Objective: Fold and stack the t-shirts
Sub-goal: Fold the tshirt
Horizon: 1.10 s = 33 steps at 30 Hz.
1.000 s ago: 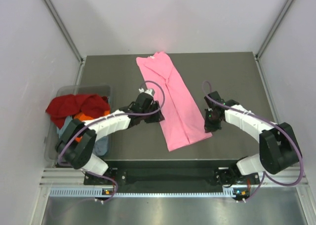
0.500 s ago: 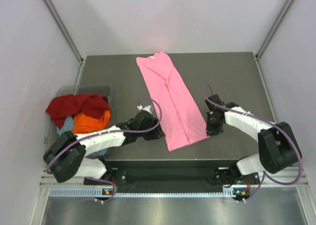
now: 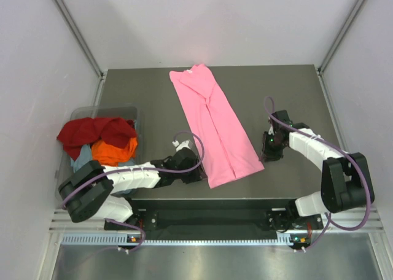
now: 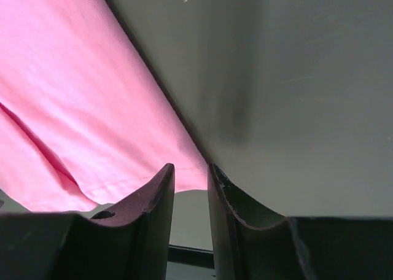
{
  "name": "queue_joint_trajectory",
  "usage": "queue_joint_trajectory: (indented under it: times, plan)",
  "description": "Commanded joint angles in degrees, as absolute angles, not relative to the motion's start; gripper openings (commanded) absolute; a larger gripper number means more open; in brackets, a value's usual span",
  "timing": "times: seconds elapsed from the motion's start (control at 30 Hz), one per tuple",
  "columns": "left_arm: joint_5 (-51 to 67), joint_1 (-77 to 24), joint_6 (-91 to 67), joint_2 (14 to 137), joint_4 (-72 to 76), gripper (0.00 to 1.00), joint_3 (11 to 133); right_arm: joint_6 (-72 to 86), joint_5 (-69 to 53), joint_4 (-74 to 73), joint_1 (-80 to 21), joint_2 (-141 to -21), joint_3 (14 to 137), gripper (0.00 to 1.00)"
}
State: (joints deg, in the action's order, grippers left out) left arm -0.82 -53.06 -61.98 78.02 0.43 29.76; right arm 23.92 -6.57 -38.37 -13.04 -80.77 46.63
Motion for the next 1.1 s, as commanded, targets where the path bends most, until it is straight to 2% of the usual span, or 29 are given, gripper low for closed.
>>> queue_joint_trajectory:
  times: [0.0,0.07,0.33,0.63,0.93,1.07]
  plan:
    - [-2.5,-54.0,-63.8,79.4,3.0,0.37,30.2,20.5,-10.6,-35.4,-11.6,-82.1,45.5,0.29]
    - [-1.8,-54.0,-64.5,80.0,2.8,0.34,30.1,20.4,-9.8,-35.4,-10.6,-82.1,44.7,0.29]
    - [-0.4,-54.1,-65.0,82.8,2.9,0.34,31.6,20.0,-9.8,-35.5,-9.4,-83.1,44.3,0.30]
    - [-2.4,-55.5,-65.2,81.5,0.3,0.43,32.5,19.9,-11.0,-35.2,-9.6,-83.7,43.9,0.29]
    - [-1.9,-56.9,-67.2,81.6,0.3,0.37,30.8,21.3,-11.9,-35.3,-9.5,-83.8,43.4,0.27]
    - [-3.8,-57.6,-67.1,79.6,-2.6,0.39,30.3,21.9,-11.8,-35.3,-9.6,-83.7,43.0,0.26]
